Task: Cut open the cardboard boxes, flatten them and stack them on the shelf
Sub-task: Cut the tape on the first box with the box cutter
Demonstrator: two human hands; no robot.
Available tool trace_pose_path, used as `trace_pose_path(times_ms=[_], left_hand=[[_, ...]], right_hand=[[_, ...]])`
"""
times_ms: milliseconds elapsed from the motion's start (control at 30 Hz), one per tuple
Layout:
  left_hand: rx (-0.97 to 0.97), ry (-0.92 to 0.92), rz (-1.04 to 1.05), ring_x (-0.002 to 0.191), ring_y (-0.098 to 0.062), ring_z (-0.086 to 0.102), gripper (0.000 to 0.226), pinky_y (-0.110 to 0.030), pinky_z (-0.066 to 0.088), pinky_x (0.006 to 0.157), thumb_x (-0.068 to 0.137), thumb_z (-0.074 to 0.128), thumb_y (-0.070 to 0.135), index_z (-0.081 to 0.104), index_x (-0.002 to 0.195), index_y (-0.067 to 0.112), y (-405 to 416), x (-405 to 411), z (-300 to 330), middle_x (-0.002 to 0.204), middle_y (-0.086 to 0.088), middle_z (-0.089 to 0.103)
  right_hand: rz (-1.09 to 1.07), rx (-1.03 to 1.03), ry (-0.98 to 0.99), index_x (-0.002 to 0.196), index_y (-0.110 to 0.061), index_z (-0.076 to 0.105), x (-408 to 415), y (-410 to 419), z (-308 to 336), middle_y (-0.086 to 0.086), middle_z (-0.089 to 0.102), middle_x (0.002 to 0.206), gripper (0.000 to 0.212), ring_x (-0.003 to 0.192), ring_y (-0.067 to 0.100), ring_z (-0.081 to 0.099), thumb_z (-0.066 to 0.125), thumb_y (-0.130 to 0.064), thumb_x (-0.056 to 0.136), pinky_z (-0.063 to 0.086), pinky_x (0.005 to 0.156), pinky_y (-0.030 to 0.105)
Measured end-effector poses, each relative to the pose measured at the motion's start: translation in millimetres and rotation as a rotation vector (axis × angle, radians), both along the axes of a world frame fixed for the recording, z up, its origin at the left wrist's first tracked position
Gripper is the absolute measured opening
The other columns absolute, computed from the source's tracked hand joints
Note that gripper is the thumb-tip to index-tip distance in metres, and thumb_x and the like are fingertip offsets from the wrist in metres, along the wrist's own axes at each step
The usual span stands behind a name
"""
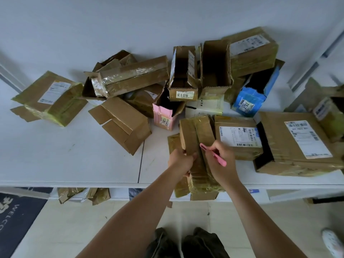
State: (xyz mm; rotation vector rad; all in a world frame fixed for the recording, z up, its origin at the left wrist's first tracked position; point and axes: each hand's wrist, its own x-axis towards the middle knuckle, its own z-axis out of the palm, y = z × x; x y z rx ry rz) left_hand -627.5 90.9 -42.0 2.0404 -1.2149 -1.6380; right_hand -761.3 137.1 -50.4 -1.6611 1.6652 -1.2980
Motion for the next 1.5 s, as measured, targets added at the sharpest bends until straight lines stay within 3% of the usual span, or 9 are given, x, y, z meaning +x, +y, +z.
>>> trace_pose_path(times_ms=[333, 500, 667, 833, 933, 1133, 1300, 1433, 1500], left_hand=[[-0.013, 0.030, 0.029, 0.080, -0.026, 0.071, 0.031, -0.040, 0.063, 0.062, 0.089, 0.071, 0.032, 0.061, 0.113, 0.015, 0.0, 0.3, -1.2, 0.099, -0.006, 0.068], [-0.030, 0.047, 0.057, 0.083, -0.026, 0.071, 0.025, -0.042, 0.063, 0.065, 0.089, 0.071, 0.028, 0.061, 0.109, 0.016, 1.7, -0.8, -2.0, 0.097, -0.005, 0.068], [-0.036, 0.053, 0.073, 0.081, -0.028, 0.071, 0.018, -0.045, 0.063, 0.066, 0.089, 0.072, 0.026, 0.061, 0.100, 0.016, 2.3, -1.9, -0.1, 0.095, -0.007, 0.069], [-0.036, 0.036, 0.061, 0.079, -0.027, 0.071, 0.021, -0.039, 0.062, 0.062, 0.089, 0.072, 0.027, 0.061, 0.103, 0.014, 2.3, -2.8, 1.6, 0.093, -0.006, 0.069], [-0.035, 0.038, 0.055, 0.080, -0.027, 0.071, 0.025, -0.037, 0.061, 0.058, 0.090, 0.071, 0.025, 0.061, 0.110, 0.013, 2.2, -2.6, 3.4, 0.097, -0.006, 0.069], [0.014, 0.072, 0.051, 0.090, -0.031, 0.070, 0.035, -0.049, 0.061, 0.075, 0.093, 0.068, 0.023, 0.056, 0.122, 0.009, 1.2, -2.5, 5.1, 0.111, -0.013, 0.067], [0.125, 0.107, 0.061, 0.079, -0.040, 0.070, 0.052, -0.038, 0.059, 0.049, 0.098, 0.059, 0.020, 0.034, 0.141, 0.005, 15.9, -13.4, 7.6, 0.130, -0.023, 0.053], [0.114, 0.158, 0.119, 0.072, -0.038, 0.070, 0.059, -0.036, 0.058, 0.049, 0.097, 0.058, 0.017, 0.025, 0.145, 0.013, 37.8, -28.2, 7.0, 0.134, -0.014, 0.043], [-0.044, 0.050, 0.090, 0.100, -0.037, 0.064, 0.087, -0.042, 0.062, 0.067, 0.089, 0.070, 0.020, 0.009, 0.152, 0.020, 40.6, -25.3, 4.4, 0.148, -0.016, 0.028]], right_hand=[[-0.035, -0.014, 0.060, 0.072, -0.004, 0.051, -2.3, 68.0, -2.2, 0.001, 0.050, 0.061, 0.013, 0.050, 0.010, 0.047, 0.058, -0.004, 0.084, 0.036, 0.046, 0.018], [-0.037, 0.003, 0.092, 0.078, -0.001, 0.056, 0.2, 93.1, -1.2, 0.005, 0.049, 0.066, 0.017, 0.053, 0.012, 0.046, 0.067, 0.012, 0.080, 0.035, 0.045, 0.022], [-0.029, -0.012, 0.092, 0.078, -0.002, 0.056, 4.1, 103.0, 8.1, -0.001, 0.046, 0.068, 0.014, 0.055, 0.010, 0.043, 0.062, 0.011, 0.079, 0.032, 0.049, 0.011], [-0.023, -0.028, 0.071, 0.075, 0.002, 0.055, 1.3, 118.3, 8.7, 0.005, 0.048, 0.066, 0.015, 0.056, 0.016, 0.045, 0.062, 0.015, 0.075, 0.037, 0.046, 0.029], [-0.033, -0.005, 0.023, 0.074, -0.001, 0.051, -1.6, 128.3, 9.9, 0.006, 0.048, 0.066, 0.018, 0.055, 0.017, 0.044, 0.063, 0.013, 0.077, 0.037, 0.045, 0.029], [-0.230, -0.010, -0.201, 0.084, -0.014, 0.053, -17.4, 148.1, 12.7, -0.001, 0.058, 0.065, 0.013, 0.049, 0.005, 0.051, 0.059, -0.024, 0.089, 0.037, 0.045, 0.015], [-0.387, 0.018, -0.212, 0.104, -0.020, 0.053, -25.2, 140.6, 7.2, -0.005, 0.057, 0.073, 0.028, 0.060, 0.006, 0.056, 0.048, -0.045, 0.093, 0.041, 0.052, 0.012], [-0.448, 0.036, -0.280, 0.103, -0.028, 0.052, -21.8, 128.5, -3.5, 0.005, 0.060, 0.074, 0.004, 0.061, 0.016, 0.058, 0.052, -0.031, 0.100, 0.049, 0.055, 0.025], [-0.477, 0.036, -0.353, 0.109, -0.017, 0.054, -22.8, 123.1, -7.2, 0.011, 0.062, 0.077, 0.012, 0.064, 0.030, 0.061, 0.052, -0.025, 0.100, 0.053, 0.058, 0.040]])
